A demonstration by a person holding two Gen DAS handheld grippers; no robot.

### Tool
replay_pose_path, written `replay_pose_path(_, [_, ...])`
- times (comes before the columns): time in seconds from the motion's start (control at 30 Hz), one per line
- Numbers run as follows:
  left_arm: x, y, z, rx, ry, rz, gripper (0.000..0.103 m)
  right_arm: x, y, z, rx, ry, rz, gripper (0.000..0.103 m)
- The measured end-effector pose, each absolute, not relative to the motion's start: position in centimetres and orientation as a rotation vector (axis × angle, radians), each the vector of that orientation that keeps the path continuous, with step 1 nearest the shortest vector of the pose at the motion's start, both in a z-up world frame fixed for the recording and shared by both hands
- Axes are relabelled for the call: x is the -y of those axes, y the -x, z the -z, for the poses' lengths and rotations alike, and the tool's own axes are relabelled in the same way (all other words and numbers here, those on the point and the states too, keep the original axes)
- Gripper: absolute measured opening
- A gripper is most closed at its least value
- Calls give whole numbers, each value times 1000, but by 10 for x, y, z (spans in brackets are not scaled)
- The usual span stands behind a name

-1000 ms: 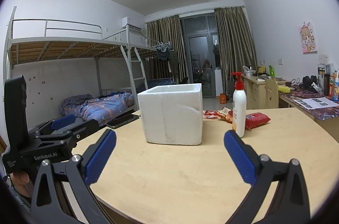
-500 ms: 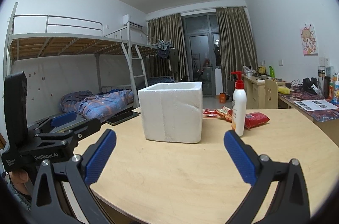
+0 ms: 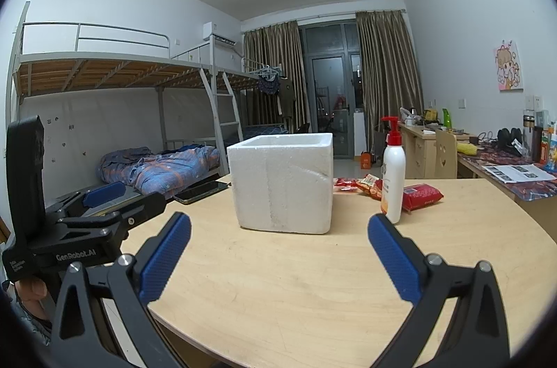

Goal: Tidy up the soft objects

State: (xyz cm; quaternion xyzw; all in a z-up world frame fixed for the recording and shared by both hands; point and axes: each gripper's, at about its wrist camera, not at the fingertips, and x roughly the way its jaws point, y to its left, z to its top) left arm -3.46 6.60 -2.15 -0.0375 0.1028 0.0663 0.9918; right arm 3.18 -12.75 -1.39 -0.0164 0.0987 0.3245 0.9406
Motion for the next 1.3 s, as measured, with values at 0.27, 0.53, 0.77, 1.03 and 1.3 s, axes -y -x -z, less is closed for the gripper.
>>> replay_pose_path(0.27, [-67, 33, 22, -211, 71, -133, 103, 128, -32, 14, -202, 31, -658, 103])
replay_pose_path(0.53, [-68, 34, 22, -211, 68, -131, 103, 128, -32, 15, -202, 35, -653, 103])
replay_pose_path(0.77, [-67, 33, 23, -210, 69, -133, 103, 128, -32, 15, -202, 39, -652, 103])
replay_pose_path(1.03, [-70, 34, 24, -212, 68, -135, 103, 127, -30, 13, -205, 51, -657, 103])
replay_pose_path(1.3, [-71, 34, 24, -211, 68, -135, 103, 127, -30, 14, -208, 46, -660, 103])
